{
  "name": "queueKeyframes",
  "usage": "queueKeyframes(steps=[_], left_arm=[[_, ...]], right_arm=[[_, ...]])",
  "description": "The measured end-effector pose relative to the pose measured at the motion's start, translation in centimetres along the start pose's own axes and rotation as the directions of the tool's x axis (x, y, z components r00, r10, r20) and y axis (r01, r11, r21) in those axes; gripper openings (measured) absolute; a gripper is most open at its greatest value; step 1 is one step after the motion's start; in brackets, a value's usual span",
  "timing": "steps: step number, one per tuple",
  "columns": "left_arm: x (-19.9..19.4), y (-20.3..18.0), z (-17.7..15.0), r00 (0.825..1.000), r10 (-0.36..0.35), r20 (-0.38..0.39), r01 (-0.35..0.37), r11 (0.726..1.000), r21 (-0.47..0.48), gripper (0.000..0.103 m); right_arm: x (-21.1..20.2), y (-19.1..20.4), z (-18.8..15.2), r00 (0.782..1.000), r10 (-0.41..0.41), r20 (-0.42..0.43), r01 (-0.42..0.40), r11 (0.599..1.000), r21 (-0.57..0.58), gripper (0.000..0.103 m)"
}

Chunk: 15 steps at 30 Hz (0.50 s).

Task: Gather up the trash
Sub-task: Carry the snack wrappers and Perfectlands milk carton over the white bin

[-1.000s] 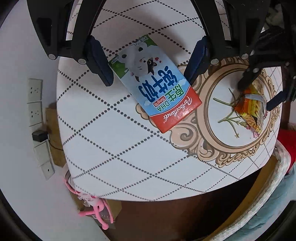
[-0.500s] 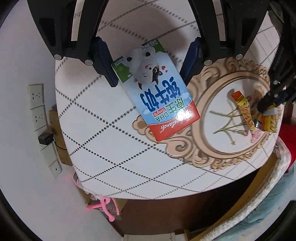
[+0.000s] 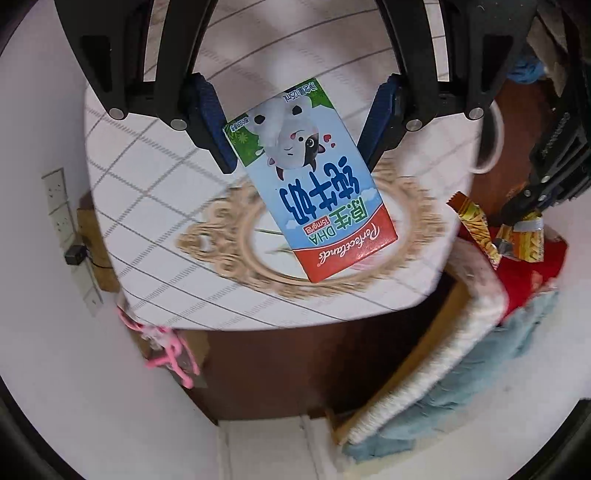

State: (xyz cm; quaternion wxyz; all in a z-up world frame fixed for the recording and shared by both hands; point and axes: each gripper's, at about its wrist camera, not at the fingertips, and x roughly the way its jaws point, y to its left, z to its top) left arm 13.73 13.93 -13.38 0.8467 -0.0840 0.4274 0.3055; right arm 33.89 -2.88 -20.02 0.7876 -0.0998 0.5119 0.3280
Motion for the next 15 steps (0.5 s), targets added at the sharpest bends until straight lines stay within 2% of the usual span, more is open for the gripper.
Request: queueKeyframes(steps=[8, 15], left_arm=[[-4.6, 11.5, -1.8, 0.995, 0.097, 0.014, -0.095, 0.988, -0.122, 0.008], [-5.0, 20.8, -4.9, 0.986, 0.161, -0.031, -0.164, 0.962, -0.217, 0.008]], right_arm=[[-5.2, 11.0, -1.1, 0.986, 0.158, 0.048, -0.155, 0.986, -0.066, 0.068], [-5.3, 21.3, -2.2, 0.969, 0.248, 0.010, -0.244, 0.959, -0.144, 0.067]])
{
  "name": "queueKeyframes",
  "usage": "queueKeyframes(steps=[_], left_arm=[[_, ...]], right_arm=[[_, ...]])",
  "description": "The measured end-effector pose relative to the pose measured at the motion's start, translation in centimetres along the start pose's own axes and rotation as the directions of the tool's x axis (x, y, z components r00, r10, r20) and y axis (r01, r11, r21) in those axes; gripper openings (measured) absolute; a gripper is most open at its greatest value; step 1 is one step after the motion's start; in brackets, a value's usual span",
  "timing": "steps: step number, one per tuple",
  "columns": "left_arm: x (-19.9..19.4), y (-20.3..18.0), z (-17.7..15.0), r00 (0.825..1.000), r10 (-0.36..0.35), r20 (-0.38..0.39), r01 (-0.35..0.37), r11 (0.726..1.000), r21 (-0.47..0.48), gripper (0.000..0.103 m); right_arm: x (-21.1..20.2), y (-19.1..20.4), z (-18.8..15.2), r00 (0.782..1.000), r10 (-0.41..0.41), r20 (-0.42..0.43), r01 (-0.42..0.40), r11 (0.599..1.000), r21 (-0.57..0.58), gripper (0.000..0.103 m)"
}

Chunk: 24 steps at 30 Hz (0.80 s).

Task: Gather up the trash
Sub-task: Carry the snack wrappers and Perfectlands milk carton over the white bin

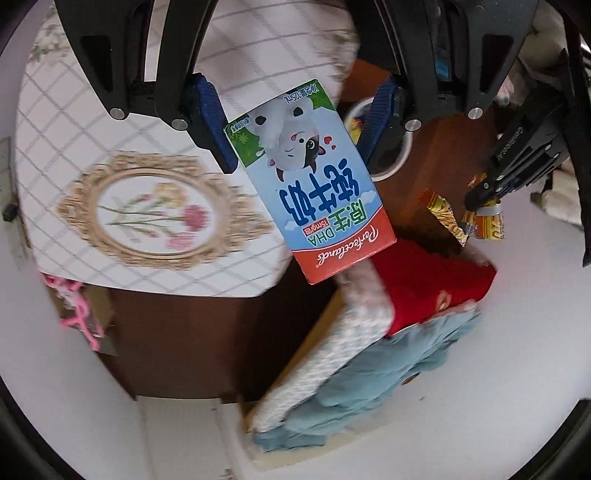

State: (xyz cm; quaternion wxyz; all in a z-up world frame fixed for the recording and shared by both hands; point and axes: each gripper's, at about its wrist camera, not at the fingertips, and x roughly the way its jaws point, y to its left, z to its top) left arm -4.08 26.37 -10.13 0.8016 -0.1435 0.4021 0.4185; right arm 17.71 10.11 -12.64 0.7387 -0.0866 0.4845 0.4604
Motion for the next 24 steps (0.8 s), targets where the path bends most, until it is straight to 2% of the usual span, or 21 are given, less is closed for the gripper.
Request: queueKeyframes(steps=[7, 12, 14, 17, 20, 21, 24], left_arm=[[5.0, 6.8, -2.4, 0.993, 0.047, -0.106, -0.054, 0.996, -0.068, 0.008], [10.9, 10.6, -5.5, 0.966, 0.059, -0.250, -0.088, 0.990, -0.109, 0.008], [13.9, 11.8, -6.9, 0.945, 0.040, -0.324, -0.087, 0.987, -0.133, 0.008], [18.5, 12.9, -8.8, 0.901, 0.006, -0.433, -0.079, 0.986, -0.150, 0.008], [22.7, 13.4, -10.4, 0.852, -0.024, -0.524, -0.067, 0.986, -0.154, 0.009], [23.8, 13.3, -10.7, 0.840, -0.032, -0.542, -0.062, 0.986, -0.154, 0.013], [27.1, 13.5, -11.7, 0.800, -0.062, -0.597, -0.044, 0.986, -0.162, 0.014]], right_arm=[[7.2, 9.4, -0.3, 0.994, 0.041, -0.100, -0.050, 0.995, -0.091, 0.067], [15.3, 13.6, -1.8, 0.976, 0.016, -0.218, -0.047, 0.989, -0.137, 0.067], [18.2, 14.6, -2.6, 0.965, -0.004, -0.262, -0.037, 0.988, -0.150, 0.067], [23.3, 15.7, -3.9, 0.936, -0.030, -0.351, -0.032, 0.985, -0.170, 0.066], [28.4, 16.1, -5.1, 0.893, -0.054, -0.447, -0.027, 0.985, -0.173, 0.066], [30.3, 16.2, -5.6, 0.872, -0.061, -0.485, -0.028, 0.984, -0.174, 0.066], [34.8, 16.5, -6.7, 0.820, -0.075, -0.567, -0.022, 0.986, -0.163, 0.066]])
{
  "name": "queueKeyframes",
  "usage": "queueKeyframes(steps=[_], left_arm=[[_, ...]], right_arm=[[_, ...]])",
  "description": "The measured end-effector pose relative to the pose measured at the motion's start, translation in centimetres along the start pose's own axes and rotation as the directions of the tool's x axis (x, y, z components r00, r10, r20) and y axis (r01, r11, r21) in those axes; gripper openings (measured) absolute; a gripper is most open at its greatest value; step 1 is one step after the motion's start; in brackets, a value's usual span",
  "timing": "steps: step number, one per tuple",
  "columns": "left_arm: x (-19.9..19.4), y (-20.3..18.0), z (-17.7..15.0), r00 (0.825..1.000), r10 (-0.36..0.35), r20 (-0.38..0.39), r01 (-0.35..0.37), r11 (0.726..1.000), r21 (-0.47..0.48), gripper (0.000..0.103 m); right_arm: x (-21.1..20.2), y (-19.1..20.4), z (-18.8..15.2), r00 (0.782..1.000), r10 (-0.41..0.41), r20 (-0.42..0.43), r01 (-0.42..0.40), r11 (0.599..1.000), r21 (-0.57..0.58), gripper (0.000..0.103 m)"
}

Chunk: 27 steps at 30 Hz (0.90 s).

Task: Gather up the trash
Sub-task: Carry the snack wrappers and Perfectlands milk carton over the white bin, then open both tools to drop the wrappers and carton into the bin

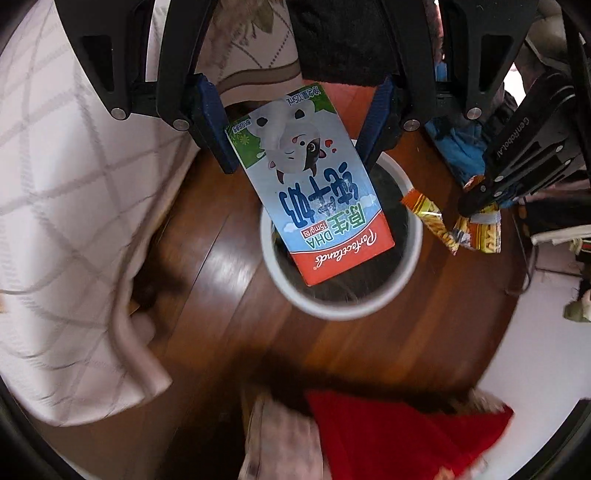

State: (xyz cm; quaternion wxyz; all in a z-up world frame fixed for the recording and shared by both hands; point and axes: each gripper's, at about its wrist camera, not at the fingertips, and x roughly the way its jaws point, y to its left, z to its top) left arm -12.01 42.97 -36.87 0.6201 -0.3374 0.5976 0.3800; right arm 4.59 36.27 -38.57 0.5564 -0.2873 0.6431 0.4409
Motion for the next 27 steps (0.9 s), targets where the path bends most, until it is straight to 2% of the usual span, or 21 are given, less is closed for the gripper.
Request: queueKeyframes(steps=[6, 9, 11, 13, 15, 16, 18, 19, 20, 21, 27], left_arm=[[2.6, 1.0, 0.9, 0.997, -0.038, -0.063, 0.037, 0.999, -0.022, 0.015], [2.7, 1.7, 0.9, 0.996, -0.055, -0.064, 0.052, 0.998, -0.044, 0.015], [2.8, 2.2, 1.2, 0.996, -0.064, -0.066, 0.059, 0.996, -0.073, 0.020], [2.8, 2.6, 1.3, 0.996, -0.068, -0.060, 0.062, 0.993, -0.098, 0.031], [2.5, 2.9, 1.3, 0.997, -0.068, -0.046, 0.063, 0.992, -0.109, 0.049], [2.4, 3.0, 1.2, 0.997, -0.066, -0.039, 0.062, 0.992, -0.110, 0.055], [1.9, 3.1, 1.1, 0.998, -0.058, -0.024, 0.055, 0.992, -0.113, 0.073], [1.8, 3.1, 1.2, 0.998, -0.054, -0.019, 0.052, 0.992, -0.116, 0.077], [1.6, 3.2, 1.1, 0.999, -0.052, -0.015, 0.049, 0.992, -0.118, 0.088], [1.4, 3.3, 1.0, 0.999, -0.046, -0.011, 0.044, 0.992, -0.122, 0.095], [0.1, 4.1, 0.5, 1.000, -0.015, 0.022, 0.018, 0.991, -0.129, 0.095]], right_arm=[[6.0, 0.6, 2.7, 0.993, -0.021, -0.115, 0.022, 1.000, 0.003, 0.066], [7.2, 0.4, 3.3, 0.990, -0.028, -0.139, 0.028, 1.000, -0.001, 0.066], [7.7, 0.6, 3.7, 0.989, -0.022, -0.148, 0.021, 1.000, -0.006, 0.066], [8.2, 0.7, 4.0, 0.988, -0.020, -0.153, 0.017, 1.000, -0.021, 0.067], [8.1, 0.6, 4.4, 0.988, 0.013, -0.151, -0.015, 1.000, -0.013, 0.067], [8.1, 0.4, 4.6, 0.989, 0.020, -0.146, -0.022, 1.000, -0.009, 0.067], [7.6, 0.4, 4.7, 0.991, 0.023, -0.129, -0.025, 1.000, -0.012, 0.071], [7.4, 0.3, 4.7, 0.992, 0.016, -0.122, -0.018, 1.000, -0.015, 0.077], [7.3, 0.3, 4.6, 0.993, 0.011, -0.115, -0.013, 1.000, -0.018, 0.082], [7.0, 0.2, 4.5, 0.994, 0.009, -0.110, -0.011, 1.000, -0.017, 0.082], [5.4, -0.4, 4.1, 0.998, -0.014, -0.069, 0.013, 1.000, -0.015, 0.096]])
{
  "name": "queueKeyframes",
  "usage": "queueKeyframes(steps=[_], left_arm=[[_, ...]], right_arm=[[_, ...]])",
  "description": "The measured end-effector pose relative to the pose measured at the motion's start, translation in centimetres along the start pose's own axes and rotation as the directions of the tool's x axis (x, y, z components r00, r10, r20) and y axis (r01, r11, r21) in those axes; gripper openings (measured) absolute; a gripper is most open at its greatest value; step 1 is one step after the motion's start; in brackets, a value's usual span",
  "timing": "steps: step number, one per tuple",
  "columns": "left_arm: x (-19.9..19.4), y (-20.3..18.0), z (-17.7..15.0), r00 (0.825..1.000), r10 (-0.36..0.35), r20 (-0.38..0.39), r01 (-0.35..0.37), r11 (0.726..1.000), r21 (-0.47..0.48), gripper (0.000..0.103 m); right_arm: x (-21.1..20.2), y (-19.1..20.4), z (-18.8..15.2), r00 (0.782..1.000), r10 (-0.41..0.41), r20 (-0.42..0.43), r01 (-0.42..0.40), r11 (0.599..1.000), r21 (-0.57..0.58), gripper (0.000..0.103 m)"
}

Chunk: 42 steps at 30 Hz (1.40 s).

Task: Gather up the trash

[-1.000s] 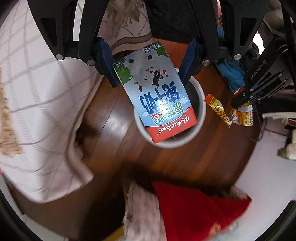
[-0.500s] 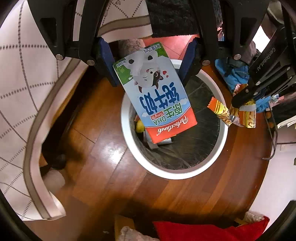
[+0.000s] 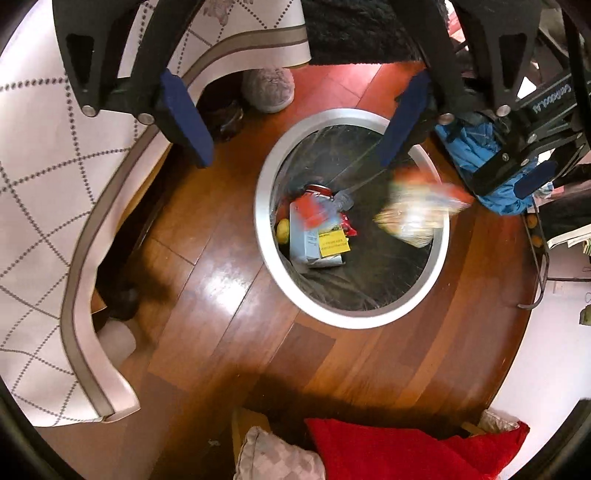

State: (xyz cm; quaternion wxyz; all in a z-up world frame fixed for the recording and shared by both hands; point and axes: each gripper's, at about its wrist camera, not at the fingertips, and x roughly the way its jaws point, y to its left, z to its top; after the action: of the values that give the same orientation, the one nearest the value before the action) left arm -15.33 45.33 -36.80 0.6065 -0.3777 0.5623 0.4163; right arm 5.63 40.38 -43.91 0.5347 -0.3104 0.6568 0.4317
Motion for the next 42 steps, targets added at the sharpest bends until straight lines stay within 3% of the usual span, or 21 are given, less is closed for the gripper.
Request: queueKeyframes(steps=[1, 3, 11, 21, 31, 42], left_arm=[[-0.3, 0.1, -0.1, 1.000, 0.002, 0.007, -0.002, 1.000, -0.004, 0.096], [-0.8, 0.3, -0.4, 1.000, 0.007, 0.021, -0.006, 1.000, -0.008, 0.102], [-4.4, 0.4, -2.3, 0.997, 0.000, 0.075, 0.002, 1.000, -0.017, 0.103], [-12.3, 0.6, -6.6, 0.981, -0.039, 0.192, 0.044, 0.999, -0.018, 0.103], [-22.8, 0.2, -11.3, 0.941, -0.129, 0.314, 0.126, 0.992, 0.027, 0.103], [-30.8, -0.2, -14.3, 0.898, -0.245, 0.364, 0.238, 0.969, 0.065, 0.103]], right_arm=[[-0.2, 0.0, -0.1, 1.000, -0.005, 0.003, 0.005, 1.000, 0.000, 0.103], [-0.9, -0.2, -0.5, 1.000, -0.010, 0.015, 0.011, 1.000, -0.004, 0.103], [-3.8, 0.4, -2.5, 0.997, -0.048, 0.066, 0.049, 0.999, -0.017, 0.103], [-10.5, 2.0, -6.7, 0.986, 0.017, 0.165, -0.009, 0.999, -0.048, 0.103], [-21.2, 2.7, -13.6, 0.950, 0.144, 0.278, -0.117, 0.987, -0.110, 0.103], [-32.0, 4.1, -19.1, 0.906, 0.259, 0.335, -0.189, 0.955, -0.226, 0.103]])
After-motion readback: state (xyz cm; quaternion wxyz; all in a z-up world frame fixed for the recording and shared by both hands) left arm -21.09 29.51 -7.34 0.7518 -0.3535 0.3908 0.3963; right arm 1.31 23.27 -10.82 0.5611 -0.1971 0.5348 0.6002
